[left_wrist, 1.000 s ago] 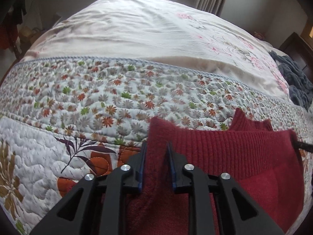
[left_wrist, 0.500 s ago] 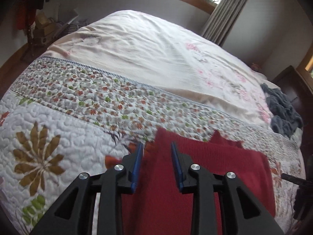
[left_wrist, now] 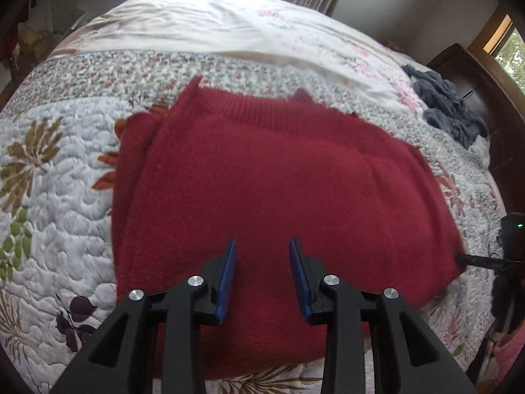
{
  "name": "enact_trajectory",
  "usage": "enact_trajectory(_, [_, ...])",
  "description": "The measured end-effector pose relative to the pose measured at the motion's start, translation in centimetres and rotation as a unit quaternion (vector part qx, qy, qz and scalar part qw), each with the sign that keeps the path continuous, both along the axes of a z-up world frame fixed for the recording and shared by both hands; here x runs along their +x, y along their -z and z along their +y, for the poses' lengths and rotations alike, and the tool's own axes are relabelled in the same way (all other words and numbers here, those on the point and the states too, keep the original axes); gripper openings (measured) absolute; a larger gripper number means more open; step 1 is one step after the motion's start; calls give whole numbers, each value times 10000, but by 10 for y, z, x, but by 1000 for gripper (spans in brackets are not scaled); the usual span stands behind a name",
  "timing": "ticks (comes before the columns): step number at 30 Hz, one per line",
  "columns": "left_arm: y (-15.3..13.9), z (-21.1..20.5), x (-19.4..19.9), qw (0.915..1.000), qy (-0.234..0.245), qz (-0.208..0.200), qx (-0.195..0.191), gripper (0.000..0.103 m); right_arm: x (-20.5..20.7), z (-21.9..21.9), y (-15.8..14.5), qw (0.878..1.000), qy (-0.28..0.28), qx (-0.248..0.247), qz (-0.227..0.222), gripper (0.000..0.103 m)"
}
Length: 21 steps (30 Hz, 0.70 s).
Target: Fold small clothes
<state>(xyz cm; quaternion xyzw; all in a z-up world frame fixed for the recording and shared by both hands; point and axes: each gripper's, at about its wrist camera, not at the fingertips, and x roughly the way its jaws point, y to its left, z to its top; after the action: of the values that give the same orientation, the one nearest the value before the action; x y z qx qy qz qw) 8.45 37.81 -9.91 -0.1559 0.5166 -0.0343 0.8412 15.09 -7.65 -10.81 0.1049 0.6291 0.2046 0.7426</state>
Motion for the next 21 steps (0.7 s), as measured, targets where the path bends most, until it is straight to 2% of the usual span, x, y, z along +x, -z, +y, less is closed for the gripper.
enact_trajectory(4, [12,7,-1,9998,-106,113,-106,32,-4,-7,-4,9999,-3,-129,-28,5])
enact_trajectory(11, [19,9,-2,9999,-68,79,-53,32,-8,-9,26,9992,44,-354,171,5])
enact_trajectory(15, [21,8,-4,9999,-93,47,-63,32,-5,-10,35,9991,200,-253,273,6])
enact_trajectory(18, [20,7,-3,9999,-95,59,-40,32,-2,-9,33,9991,204,-195,316,8])
enact_trajectory(19, [19,7,-3,9999,-104,71,-28,32,-1,-11,29,9992,215,-162,306,13])
enact_trajectory(21, [13,4,-2,9998,-160,89,-2,33,1,-11,18,9995,242,-90,191,13])
